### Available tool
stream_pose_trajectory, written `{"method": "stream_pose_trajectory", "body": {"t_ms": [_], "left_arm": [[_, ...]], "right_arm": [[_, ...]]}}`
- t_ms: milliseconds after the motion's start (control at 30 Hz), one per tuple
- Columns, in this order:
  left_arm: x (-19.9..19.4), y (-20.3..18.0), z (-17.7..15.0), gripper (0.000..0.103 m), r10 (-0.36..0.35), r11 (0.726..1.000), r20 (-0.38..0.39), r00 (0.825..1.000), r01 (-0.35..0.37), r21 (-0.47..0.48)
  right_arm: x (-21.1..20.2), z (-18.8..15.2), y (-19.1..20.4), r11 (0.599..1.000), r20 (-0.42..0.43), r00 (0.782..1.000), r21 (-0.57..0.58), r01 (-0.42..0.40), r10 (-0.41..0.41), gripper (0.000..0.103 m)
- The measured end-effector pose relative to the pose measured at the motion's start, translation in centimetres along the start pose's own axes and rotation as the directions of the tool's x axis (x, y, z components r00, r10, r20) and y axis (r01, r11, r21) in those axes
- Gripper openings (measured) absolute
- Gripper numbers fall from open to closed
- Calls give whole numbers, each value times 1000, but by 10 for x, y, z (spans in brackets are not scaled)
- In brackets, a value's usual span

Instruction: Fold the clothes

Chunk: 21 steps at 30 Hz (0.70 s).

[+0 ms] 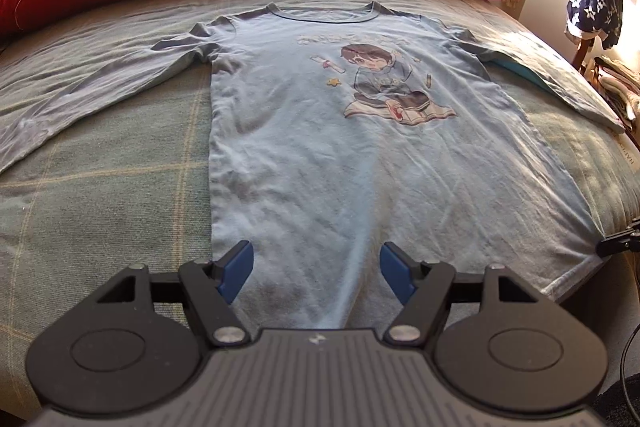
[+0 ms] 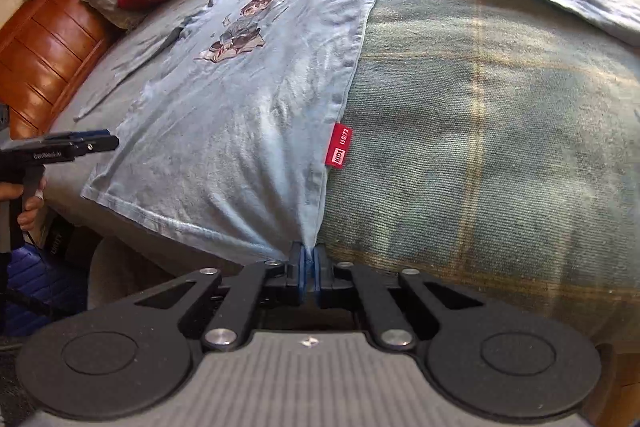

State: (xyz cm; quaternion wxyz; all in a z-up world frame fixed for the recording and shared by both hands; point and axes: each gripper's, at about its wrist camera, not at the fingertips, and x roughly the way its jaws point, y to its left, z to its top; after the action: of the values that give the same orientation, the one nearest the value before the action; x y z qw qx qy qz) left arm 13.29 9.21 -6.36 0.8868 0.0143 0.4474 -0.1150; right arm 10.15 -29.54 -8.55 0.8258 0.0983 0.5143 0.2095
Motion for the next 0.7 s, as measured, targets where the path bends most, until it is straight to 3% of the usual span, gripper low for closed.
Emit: {"method": "stream_pose_trajectory", "body": {"t_ms": [133, 267, 400, 533, 600, 700], "left_arm": [[-3, 4, 10, 70, -1, 1000, 27, 1000, 0, 18], [8, 2, 30, 71, -17, 999, 61, 998, 14, 47], [44, -1, 45, 71, -4, 992, 40, 999, -1, 126], [66, 20, 41, 72, -27, 999, -7, 1000, 27, 34], [61, 29, 34, 72, -38, 999, 4, 999, 38, 13], [54, 36, 25, 72, -40, 999, 9, 999, 40, 21]], "right_arm": [[-15, 9, 10, 989, 8, 995, -110, 103, -103, 5], [-22, 44, 38, 973, 115, 989, -198, 114, -93, 12], [20, 84, 81, 950, 146, 989, -305, 66, -22, 24], [75, 102, 119, 925, 129, 992, -378, 51, -2, 28], [96, 100, 132, 909, 126, 992, -412, 65, -13, 40], [108, 77, 137, 874, 116, 992, -476, 103, -54, 46]]}}
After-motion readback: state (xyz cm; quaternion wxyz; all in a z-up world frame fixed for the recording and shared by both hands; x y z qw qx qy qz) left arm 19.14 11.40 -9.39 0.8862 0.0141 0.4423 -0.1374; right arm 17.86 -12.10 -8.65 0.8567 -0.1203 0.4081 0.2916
